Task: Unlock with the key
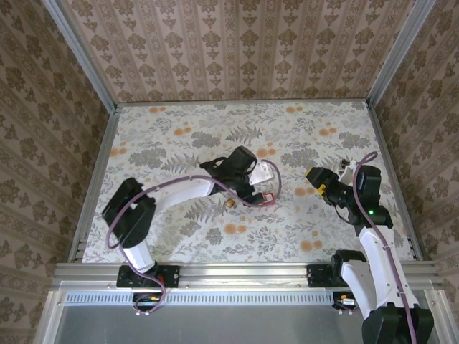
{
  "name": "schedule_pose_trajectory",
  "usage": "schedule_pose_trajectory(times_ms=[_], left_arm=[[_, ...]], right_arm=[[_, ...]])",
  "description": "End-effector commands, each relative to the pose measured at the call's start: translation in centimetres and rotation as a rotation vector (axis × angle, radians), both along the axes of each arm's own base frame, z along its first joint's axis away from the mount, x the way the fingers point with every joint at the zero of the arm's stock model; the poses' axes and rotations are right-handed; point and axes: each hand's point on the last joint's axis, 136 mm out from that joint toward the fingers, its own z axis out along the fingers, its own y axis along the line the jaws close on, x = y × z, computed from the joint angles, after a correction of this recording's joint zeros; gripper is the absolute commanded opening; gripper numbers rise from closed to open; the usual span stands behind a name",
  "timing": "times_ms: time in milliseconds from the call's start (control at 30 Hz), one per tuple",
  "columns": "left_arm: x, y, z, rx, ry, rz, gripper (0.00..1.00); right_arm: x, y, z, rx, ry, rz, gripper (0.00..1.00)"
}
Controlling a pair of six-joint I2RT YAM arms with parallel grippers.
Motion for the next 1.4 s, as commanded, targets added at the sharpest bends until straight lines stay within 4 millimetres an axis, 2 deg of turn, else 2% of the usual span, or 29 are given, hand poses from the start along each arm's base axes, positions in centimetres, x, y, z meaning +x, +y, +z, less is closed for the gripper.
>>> schedule_pose_trajectory(times_ms=[0, 33, 133, 200, 233, 367, 433, 500, 567, 667, 767, 867, 967, 1033, 1067, 1200, 1233, 1367], left_arm=[[3.0, 2.4, 5.0, -0.126, -0.158, 0.240, 1.00], [3.2, 3.4, 6.5, -0.150, -0.191, 0.289, 1.00], [3.9, 7.0, 10.9, -0.240, -0.313, 0.468, 1.00], [4.2, 10.0, 13.1, -0.293, -0.408, 0.573, 1.00], [4.6, 11.7, 14.2, -0.322, -0.477, 0.624, 1.00], [5.6, 19.1, 15.5, -0.278, -0.744, 0.718, 1.00], [5.9, 23.2, 14.9, -0.316, -0.786, 0.821, 1.00], [6.1, 27.0, 13.2, -0.357, -0.780, 0.908, 1.00], [6.5, 31.4, 11.0, -0.394, -0.765, 1.068, 1.00], [7.2, 34.9, 7.2, -0.347, -0.721, 1.152, 1.00], [8.0, 36.5, 4.2, -0.347, -0.691, 1.192, 1.00], [9.0, 37.0, 2.0, -0.348, -0.673, 1.207, 1.00], [10.1, 36.4, 1.6, -0.378, -0.698, 1.184, 1.00], [10.9, 36.5, 0.3, -0.363, -0.685, 1.198, 1.00], [11.0, 36.4, 0.5, -0.365, -0.704, 1.189, 1.00], [11.6, 36.6, -1.1, -0.379, -0.607, 1.187, 1.00], [12.0, 36.9, -0.8, -0.365, -0.653, 1.195, 1.00], [12.6, 36.5, -1.2, -0.354, -0.591, 1.177, 1.00]], right_arm=[[0.1, 0.0, 2.6, -0.130, -0.075, -0.006, 0.78], [0.2, 0.0, 3.5, -0.188, -0.101, -0.008, 0.98], [1.0, -0.1, 5.7, -0.369, -0.167, -0.053, 1.00], [1.8, -1.5, 5.5, -0.416, -0.148, -0.189, 1.00], [2.5, -1.6, 5.6, -0.445, -0.193, -0.207, 1.00], [4.1, -1.4, 6.4, -0.672, -0.429, -0.123, 1.00], [4.7, -1.3, 6.5, -0.799, -0.545, -0.083, 1.00], [5.1, -1.4, 6.1, -0.914, -0.634, -0.061, 1.00], [5.5, -2.3, 5.4, -0.987, -0.665, -0.094, 1.00], [5.9, -3.2, 3.7, -1.051, -0.668, -0.090, 1.00], [6.0, -4.2, 1.7, -1.088, -0.643, -0.064, 1.00], [6.1, -5.7, 1.0, -1.024, -0.626, -0.156, 1.00], [6.3, -6.9, -0.4, -0.956, -0.571, -0.231, 1.00], [6.5, -7.1, -0.9, -0.966, -0.596, -0.244, 1.00], [6.7, -7.2, -1.1, -0.981, -0.602, -0.248, 1.00], [8.3, -7.9, -2.8, -0.987, -0.551, -0.250, 1.00], [8.7, -8.0, -3.2, -0.976, -0.542, -0.254, 1.00], [10.6, -7.5, -4.9, -0.981, -0.525, -0.212, 1.00]])
